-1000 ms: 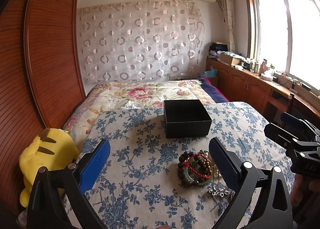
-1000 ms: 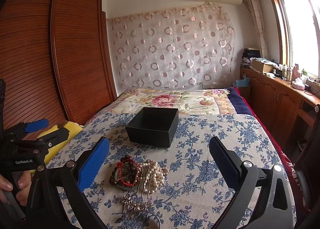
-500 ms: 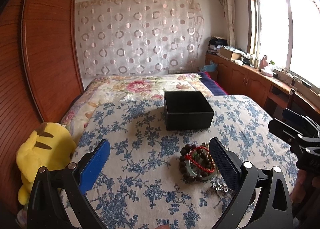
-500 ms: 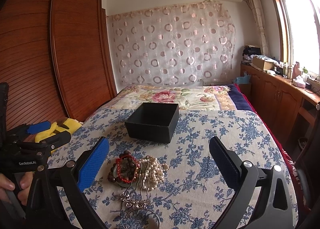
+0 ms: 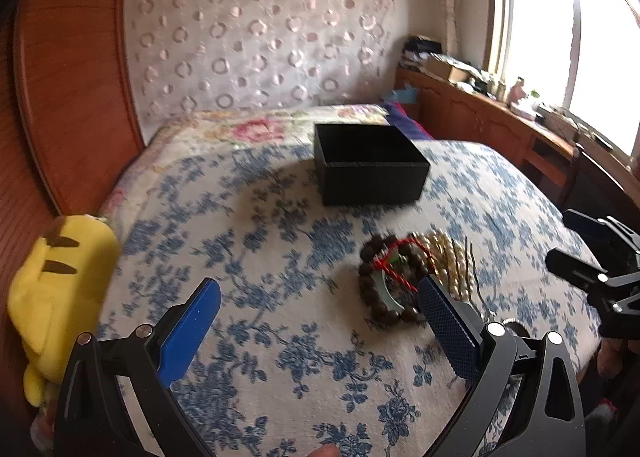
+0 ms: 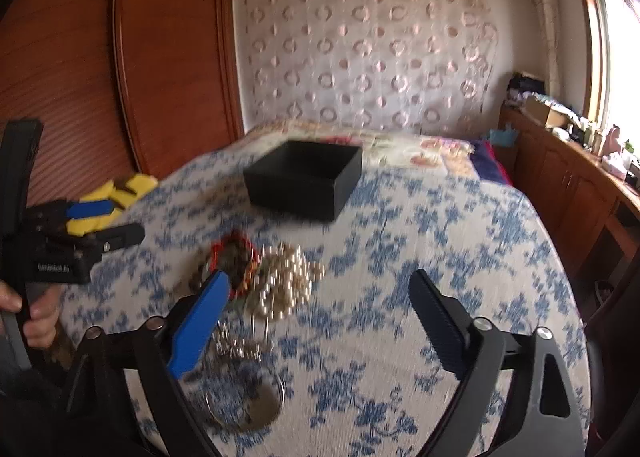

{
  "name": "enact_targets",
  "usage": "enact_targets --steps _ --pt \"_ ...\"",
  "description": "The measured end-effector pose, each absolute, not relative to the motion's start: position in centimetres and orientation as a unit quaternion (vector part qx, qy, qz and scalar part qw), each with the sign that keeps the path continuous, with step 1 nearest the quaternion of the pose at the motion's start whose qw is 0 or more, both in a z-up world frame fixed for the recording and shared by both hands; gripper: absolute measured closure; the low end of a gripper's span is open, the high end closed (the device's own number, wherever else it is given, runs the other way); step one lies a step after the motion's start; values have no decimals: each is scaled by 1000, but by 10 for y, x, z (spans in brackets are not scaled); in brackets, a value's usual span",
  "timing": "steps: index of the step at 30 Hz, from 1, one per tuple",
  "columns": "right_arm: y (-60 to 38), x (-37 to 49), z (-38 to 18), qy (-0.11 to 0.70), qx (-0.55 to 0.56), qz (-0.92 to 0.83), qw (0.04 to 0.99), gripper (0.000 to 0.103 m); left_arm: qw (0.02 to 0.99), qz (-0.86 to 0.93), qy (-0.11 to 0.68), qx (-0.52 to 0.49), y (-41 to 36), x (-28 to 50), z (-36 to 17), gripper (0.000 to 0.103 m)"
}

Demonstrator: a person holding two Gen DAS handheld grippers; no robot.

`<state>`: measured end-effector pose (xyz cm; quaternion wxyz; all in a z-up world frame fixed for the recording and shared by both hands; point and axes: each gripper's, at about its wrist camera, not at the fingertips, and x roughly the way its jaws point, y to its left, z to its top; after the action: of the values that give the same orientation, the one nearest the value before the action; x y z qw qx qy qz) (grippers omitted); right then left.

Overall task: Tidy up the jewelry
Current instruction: 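Grasp the red bead bracelet with the left gripper while the right gripper grasps the silver bangle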

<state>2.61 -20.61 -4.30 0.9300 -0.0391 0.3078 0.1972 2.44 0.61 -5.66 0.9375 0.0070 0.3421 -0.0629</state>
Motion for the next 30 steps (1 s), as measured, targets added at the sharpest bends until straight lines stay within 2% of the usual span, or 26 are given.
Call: enact_targets --steps 5,13,15,18,22,24,26,28,30 --pt "-203 27 -62 346 -45 222 910 32 927 -81 366 10 1 32 -72 8" --pt "-195 27 -84 394 -63 257 880 50 912 -107 395 -6 -1 45 -91 8" --pt "-194 26 -88 401 -64 266 874 53 910 -119 398 -12 -2 48 -92 10" --pt "-193 24 -94 411 -68 276 866 58 904 -138 405 -27 -4 57 -92 18" --pt "-191 24 -100 420 -75 282 859 68 895 -160 414 -42 -12 70 -93 35" --pt "-191 23 -101 417 -79 280 861 70 891 -168 419 -45 -17 76 -94 43" --pt "-192 24 -102 418 -76 282 860 85 888 -175 424 -46 -21 82 -96 64" --pt "-192 24 -103 418 -79 283 860 93 887 -175 426 -41 -26 89 -97 67" --pt "-193 25 -103 414 -82 282 861 95 889 -169 423 -36 -28 95 -96 68"
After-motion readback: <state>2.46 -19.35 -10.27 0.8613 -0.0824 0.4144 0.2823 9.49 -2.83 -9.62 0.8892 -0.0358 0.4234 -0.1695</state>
